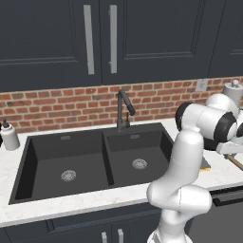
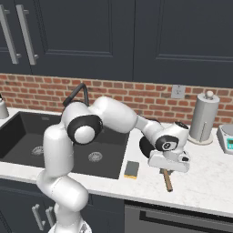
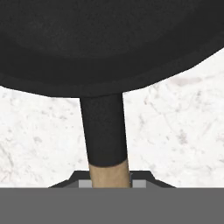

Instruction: Pick the pan and sponge and place them into the sink. Then turn on the water.

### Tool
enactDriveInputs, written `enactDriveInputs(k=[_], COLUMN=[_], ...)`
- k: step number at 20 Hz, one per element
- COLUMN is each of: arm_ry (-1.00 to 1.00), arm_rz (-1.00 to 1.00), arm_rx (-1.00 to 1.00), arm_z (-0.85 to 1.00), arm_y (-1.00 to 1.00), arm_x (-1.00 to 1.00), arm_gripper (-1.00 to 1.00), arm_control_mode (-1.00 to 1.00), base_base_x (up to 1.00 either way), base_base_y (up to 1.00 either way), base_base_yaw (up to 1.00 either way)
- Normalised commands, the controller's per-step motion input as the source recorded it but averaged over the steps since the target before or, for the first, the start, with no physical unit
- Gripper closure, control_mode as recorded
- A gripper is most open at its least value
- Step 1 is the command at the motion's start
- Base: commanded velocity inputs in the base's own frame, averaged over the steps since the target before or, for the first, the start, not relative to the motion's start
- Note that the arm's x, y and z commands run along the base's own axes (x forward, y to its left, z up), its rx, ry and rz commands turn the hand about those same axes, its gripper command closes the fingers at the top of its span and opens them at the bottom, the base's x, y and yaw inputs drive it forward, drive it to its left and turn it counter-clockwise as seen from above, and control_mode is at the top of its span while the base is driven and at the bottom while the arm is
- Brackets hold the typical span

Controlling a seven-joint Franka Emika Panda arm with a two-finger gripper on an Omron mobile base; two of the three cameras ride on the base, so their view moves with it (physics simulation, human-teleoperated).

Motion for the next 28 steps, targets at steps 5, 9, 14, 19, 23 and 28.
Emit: enactDriveInputs(k=[5,9,14,19,23,28], arm_ry=[-0.15,-0.12,-0.08,0.00,0.07,0.06], arm_rz=[0.25,0.29,0.29,0.25,0.21,0.14], arm_rx=[0.00,0.00,-0.02,-0.17,-0.21,-0.16], arm_z=[0.47,0.59,0.30,0.01,0.00,0.00], arm_y=[0.43,0.61,0.88,1.00,1.00,0.97], arm_x=[-0.15,0.00,0.01,0.00,0.00,0.07], arm_gripper=[1.00,1.00,1.00,1.00,1.00,1.00], arm_control_mode=[-1.00,-1.00,-1.00,-1.00,-1.00,-1.00], base_base_x=[0.00,0.00,0.00,0.00,0.00,0.00], base_base_y=[0.00,0.00,0.00,0.00,0.00,0.00], base_base_yaw=[0.00,0.00,0.00,0.00,0.00,0.00])
